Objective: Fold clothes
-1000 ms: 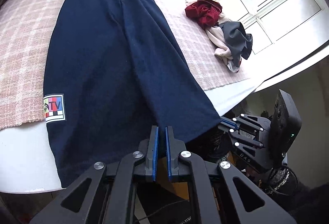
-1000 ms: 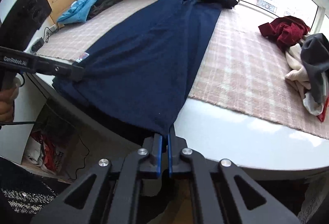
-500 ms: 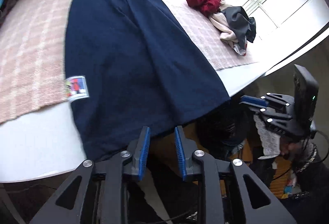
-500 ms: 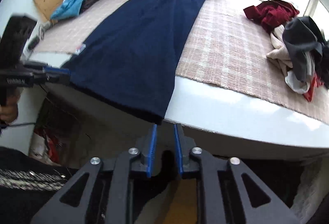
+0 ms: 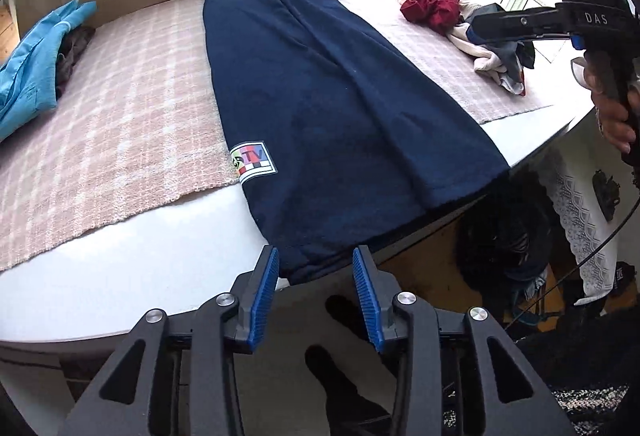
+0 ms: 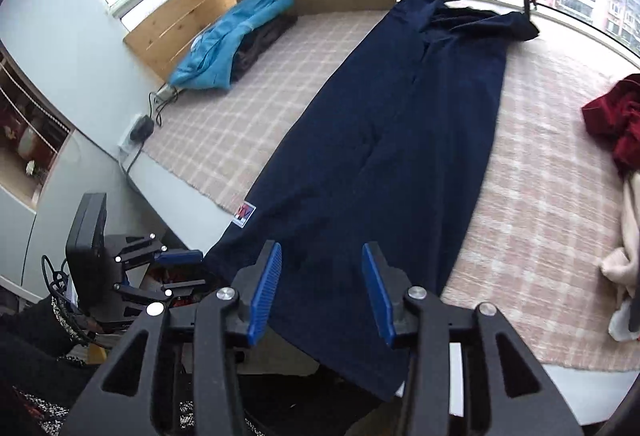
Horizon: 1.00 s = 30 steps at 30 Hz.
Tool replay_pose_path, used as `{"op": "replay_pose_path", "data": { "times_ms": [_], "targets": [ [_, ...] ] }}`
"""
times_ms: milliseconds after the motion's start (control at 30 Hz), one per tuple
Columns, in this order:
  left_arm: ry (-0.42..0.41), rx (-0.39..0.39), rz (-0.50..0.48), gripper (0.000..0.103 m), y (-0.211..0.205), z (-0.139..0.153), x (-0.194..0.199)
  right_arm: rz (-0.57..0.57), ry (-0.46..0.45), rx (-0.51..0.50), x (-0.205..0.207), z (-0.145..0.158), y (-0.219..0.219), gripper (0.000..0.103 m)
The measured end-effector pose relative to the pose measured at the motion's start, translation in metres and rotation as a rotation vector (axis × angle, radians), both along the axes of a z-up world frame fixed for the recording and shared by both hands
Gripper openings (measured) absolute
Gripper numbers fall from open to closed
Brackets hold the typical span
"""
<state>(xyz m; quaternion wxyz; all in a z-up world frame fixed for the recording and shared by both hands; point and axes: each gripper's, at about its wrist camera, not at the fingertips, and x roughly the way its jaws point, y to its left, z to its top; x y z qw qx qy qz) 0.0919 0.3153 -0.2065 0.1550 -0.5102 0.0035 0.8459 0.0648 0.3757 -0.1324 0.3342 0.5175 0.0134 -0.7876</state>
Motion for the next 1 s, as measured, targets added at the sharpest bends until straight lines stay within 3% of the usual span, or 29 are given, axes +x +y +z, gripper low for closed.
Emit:
{"op": "replay_pose_path", "data": {
  "times_ms": [133,233,333,367,400,467,700,867,1000],
  "targets": [
    [-0.008,-0.030,0.028,0.037,-0.005,-0.008,-0.009,0.068,-0.052,0.004,-0.002,-0.023,-0.019,0.042],
    [-0.022,-0.036,0.042,0.037,-0.003,-0.013,-0.018,0.074,-0.058,0.005,-0.024,-0.019,-0.017,0.042],
    [-0.033,-0.024,0.076,0.033,-0.006,-0.016,-0.025,0.057,0.004,0.016,-0.071,0.003,-0.013,0.042],
    [-0.035,-0.015,0.091,0.024,-0.008,-0.016,-0.027,0.050,0.032,0.023,-0.091,0.011,-0.013,0.043],
    [-0.041,-0.002,0.110,0.014,-0.010,-0.016,-0.028,0.047,0.046,0.027,-0.115,0.015,-0.016,0.047],
    [-0.048,0.010,0.154,0.011,-0.013,-0.017,-0.030,0.040,0.070,0.037,-0.163,0.021,-0.021,0.057],
    [-0.072,0.053,0.309,0.004,-0.017,-0.015,-0.031,-0.023,-0.053,0.074,-0.317,-0.036,-0.060,0.057],
    [-0.078,0.082,0.391,0.004,-0.018,-0.010,-0.028,0.001,-0.075,0.153,-0.359,-0.070,-0.083,0.057],
    [-0.075,0.100,0.429,0.004,-0.020,-0.010,-0.026,0.052,-0.073,0.162,-0.368,-0.080,-0.094,0.057]
  ]
}}
